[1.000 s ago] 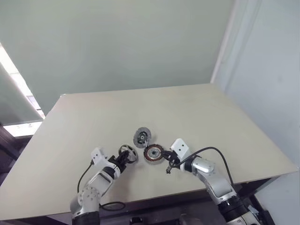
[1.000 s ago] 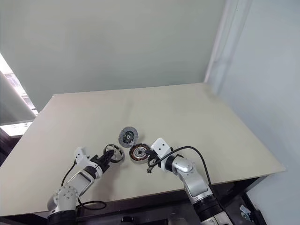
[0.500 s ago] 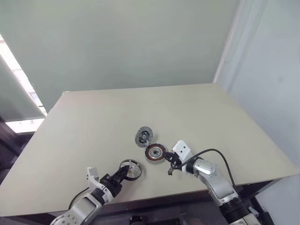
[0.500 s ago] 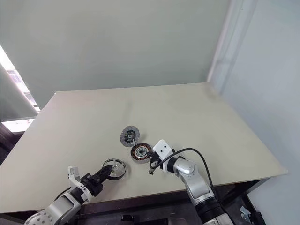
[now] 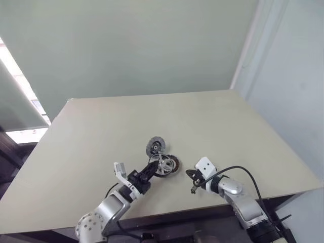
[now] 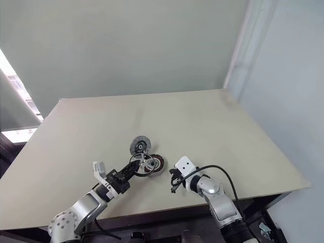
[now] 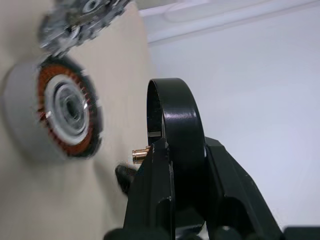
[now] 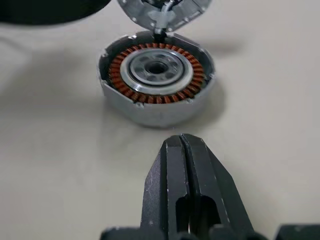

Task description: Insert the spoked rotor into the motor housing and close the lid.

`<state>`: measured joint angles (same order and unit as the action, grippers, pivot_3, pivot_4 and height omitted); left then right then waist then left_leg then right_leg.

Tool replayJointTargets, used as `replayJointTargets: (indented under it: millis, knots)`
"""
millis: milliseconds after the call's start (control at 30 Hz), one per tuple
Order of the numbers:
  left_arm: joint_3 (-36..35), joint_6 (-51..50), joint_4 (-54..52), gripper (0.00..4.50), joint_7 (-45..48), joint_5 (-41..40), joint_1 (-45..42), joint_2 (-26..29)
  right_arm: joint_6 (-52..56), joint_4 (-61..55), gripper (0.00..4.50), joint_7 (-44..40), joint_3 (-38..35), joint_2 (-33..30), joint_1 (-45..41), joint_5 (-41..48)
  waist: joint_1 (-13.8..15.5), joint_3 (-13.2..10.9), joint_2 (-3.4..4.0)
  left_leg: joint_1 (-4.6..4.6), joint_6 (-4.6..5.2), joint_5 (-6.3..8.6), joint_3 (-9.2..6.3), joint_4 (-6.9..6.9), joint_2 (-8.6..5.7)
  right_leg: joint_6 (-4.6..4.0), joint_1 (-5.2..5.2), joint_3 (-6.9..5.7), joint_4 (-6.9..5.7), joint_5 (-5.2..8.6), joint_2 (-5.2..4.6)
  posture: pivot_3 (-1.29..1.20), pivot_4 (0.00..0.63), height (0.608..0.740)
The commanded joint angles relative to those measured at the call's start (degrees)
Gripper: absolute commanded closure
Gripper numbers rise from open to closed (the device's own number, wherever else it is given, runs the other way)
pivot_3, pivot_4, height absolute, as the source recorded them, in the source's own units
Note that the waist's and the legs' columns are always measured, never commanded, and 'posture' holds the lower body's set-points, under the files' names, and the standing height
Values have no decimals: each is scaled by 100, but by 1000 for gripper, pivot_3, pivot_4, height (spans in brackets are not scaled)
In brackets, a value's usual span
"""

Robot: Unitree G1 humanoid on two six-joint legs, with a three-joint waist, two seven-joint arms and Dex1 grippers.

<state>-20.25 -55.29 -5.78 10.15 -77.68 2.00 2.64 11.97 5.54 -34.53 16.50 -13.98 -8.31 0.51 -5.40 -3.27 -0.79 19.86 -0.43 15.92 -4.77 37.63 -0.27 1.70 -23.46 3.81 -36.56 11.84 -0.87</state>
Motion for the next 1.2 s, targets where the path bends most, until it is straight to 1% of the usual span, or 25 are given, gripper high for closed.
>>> replayJointTargets:
  millis: [33,300,433,600,800,1200]
  knots:
    - [170,252,233,4168,169,206,-298,-82,28,-367,4500,49,-145,-41,-6,78,-5,0,0,1,0,0,0,3,0,0,0,0,0,0,1,0,0,740]
    - [381,855,1223,4168,469,1053,-957,-267,154,-586,4500,158,-174,-21,142,103,0,0,-1,10,1,0,-1,7,-4,0,-2,0,1,0,2,0,0,740]
    - [289,1051,1532,4168,585,1250,-1149,-343,190,-670,4500,188,-167,-18,210,100,-2,0,-1,14,1,0,-2,10,-5,1,-4,1,1,0,1,0,0,740]
    - [361,1148,1954,4168,769,1599,-1314,-344,259,-776,4500,221,-182,-36,294,117,0,0,-1,15,1,0,-5,12,-5,1,-3,-2,0,0,2,0,0,740]
    - [292,1294,2252,4168,898,1875,-1444,-394,311,-839,4500,227,-190,-43,341,110,-1,0,-2,16,1,0,-4,12,-5,2,-4,-1,0,-1,2,0,0,740]
    - [257,1482,2610,4168,861,2356,-1596,-515,350,-891,4500,208,-194,-66,371,110,26,0,-2,15,1,0,-7,18,-6,3,1,-2,-1,-1,2,0,0,740]
